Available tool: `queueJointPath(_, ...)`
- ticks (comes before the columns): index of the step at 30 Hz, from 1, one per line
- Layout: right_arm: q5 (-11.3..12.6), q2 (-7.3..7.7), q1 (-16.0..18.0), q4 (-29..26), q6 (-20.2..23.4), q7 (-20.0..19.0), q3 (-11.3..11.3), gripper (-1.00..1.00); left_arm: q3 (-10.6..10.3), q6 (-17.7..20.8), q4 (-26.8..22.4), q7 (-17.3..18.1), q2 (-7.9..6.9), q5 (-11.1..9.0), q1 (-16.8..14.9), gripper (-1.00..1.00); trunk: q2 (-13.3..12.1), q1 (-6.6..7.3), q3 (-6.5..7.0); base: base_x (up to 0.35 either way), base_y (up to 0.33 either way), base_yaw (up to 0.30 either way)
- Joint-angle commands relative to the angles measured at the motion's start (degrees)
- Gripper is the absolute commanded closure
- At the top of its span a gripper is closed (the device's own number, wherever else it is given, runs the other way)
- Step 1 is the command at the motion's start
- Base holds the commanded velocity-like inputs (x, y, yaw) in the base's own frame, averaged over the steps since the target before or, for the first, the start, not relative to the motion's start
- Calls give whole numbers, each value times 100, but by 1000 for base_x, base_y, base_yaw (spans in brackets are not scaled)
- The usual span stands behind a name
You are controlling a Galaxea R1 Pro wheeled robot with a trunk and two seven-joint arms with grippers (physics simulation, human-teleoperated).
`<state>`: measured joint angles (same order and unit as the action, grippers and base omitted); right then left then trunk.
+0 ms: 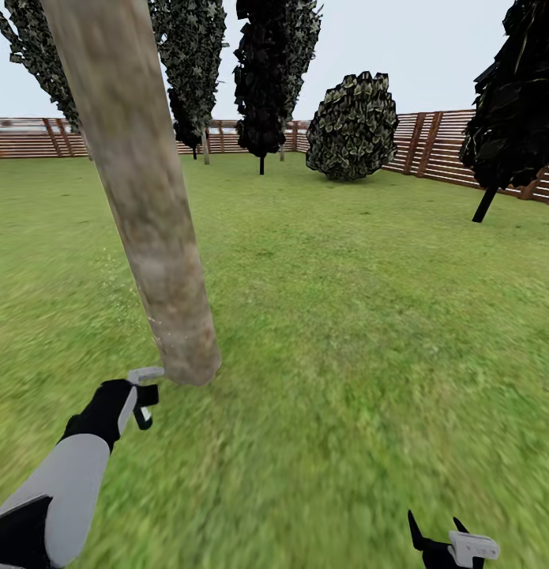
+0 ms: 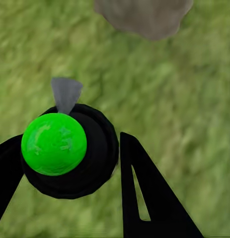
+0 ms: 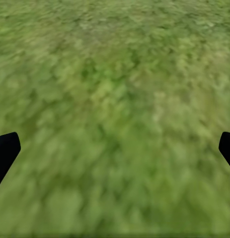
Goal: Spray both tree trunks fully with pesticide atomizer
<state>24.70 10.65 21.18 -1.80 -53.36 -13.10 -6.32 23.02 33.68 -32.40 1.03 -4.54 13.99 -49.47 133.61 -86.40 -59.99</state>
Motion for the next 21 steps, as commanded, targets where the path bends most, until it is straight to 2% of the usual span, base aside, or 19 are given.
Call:
queueJointPath(1, 0, 3, 0, 0, 0, 0, -1, -100, -51, 6, 2, 4, 5, 34, 9, 100, 0, 0, 0, 0, 0, 0)
queueJointPath(2, 0, 6, 0, 3, -5, 0, -1, -100, -358, 9, 20, -4, 14, 90, 39, 100, 0, 0, 0, 0, 0, 0)
queueJointPath(3, 0, 6, 0, 4, -9, 0, -1, -100, -562, 8, 32, -14, 25, 101, 53, 100, 0, 0, 0, 0, 0, 0)
queueJointPath(4, 0, 7, 0, 4, -12, 0, -1, -100, -708, 6, 42, -19, 37, 102, 61, 100, 0, 0, 0, 0, 0, 0)
queueJointPath(6, 0, 7, 0, 4, -13, 0, -1, -100, -816, 7, 62, -18, 47, 92, 66, 100, 0, 0, 0, 59, 0, 0)
queueJointPath(8, 0, 7, 0, 5, -16, 0, -1, -100, -859, 9, 75, -20, 141, 87, 75, 100, 0, 0, 0, 266, 0, 0)
queueJointPath(10, 0, 7, 0, 5, -16, 0, -1, -100, -875, 15, 76, -30, 319, 93, 77, 100, 0, 0, 0, 314, 0, 0)
queueJointPath(12, -2, 7, 0, 5, -17, 0, -1, -100, -877, 49, 76, -32, 390, 94, 77, 100, 0, 0, 0, 171, 0, 0)
queueJointPath(14, -3, 7, 0, 5, -17, 0, -1, -100, -879, 83, 74, -33, 396, 98, 74, 100, 0, 0, 0, 40, 0, 0)
queueJointPath(18, -7, 7, 0, 5, -17, 0, -1, -100, -867, 113, 67, -39, 291, 122, 67, 100, 0, 0, 0, 6, 0, 0)
queueJointPath(21, -9, 7, 0, 5, -17, 0, -1, -100, -843, 128, 67, -37, 14, 115, 69, 100, 0, 0, 0, 0, 0, 0)
